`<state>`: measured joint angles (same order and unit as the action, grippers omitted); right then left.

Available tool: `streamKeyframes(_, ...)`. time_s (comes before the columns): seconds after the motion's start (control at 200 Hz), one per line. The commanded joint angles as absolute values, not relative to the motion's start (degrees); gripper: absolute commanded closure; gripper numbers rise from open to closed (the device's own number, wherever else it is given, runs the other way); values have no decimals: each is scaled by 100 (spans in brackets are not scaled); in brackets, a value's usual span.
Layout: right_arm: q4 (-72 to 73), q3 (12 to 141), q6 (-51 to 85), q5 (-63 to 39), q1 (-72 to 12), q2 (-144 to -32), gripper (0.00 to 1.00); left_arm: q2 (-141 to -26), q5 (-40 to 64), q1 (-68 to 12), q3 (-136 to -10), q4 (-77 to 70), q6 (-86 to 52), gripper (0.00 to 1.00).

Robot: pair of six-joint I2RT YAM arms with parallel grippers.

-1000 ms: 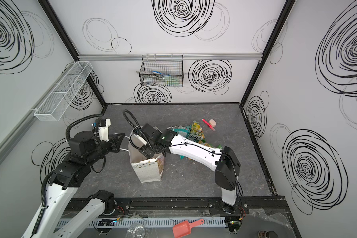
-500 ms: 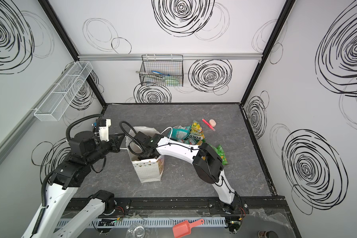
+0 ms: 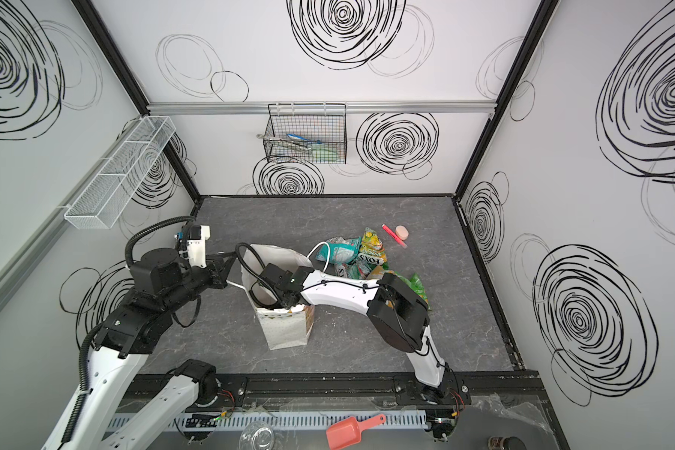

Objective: Take the snacks out of the paper bag
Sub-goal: Pick up the snack from the paper bag.

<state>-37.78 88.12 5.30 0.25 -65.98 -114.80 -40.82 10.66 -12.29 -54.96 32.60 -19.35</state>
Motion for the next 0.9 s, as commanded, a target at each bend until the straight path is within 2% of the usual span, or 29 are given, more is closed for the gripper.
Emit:
streamKeyframes(0.0,-3976,8517,696,21,-6674,-11557,3,-4061,1162,-1183,-5423,2914,-1961,100)
streamKeyframes(0.24,-3643,8420,989,-307,-6590,-12176,0,-4020,1372,-1187,-5459,2835,-1967,100)
streamKeyframes(0.355,-3648,8446,1125,-427,-6583,-12479,8,-3965,1494,-1186,-5397,2745,-2004,100)
streamKeyframes(0.465,-3702,8506,1185,-466,-6583,-12574,19,-3964,1510,-1186,-5370,2726,-2018,100)
streamKeyframes(0.54,-3703,8538,1187,-459,-6554,-12480,30,-3973,1503,-1186,-5379,2720,-2000,100)
streamKeyframes(0.725,-3931,8941,1178,-326,-6504,-12194,67,-3990,1505,-1187,-5365,2691,-1999,100)
streamKeyframes(0.79,-4048,9142,1163,-273,-6503,-12094,75,-3982,1509,-1186,-5353,2689,-1999,100)
streamKeyframes(0.896,-4165,9442,1174,-208,-6489,-11930,82,-3964,1510,-1187,-5334,2680,-2004,100)
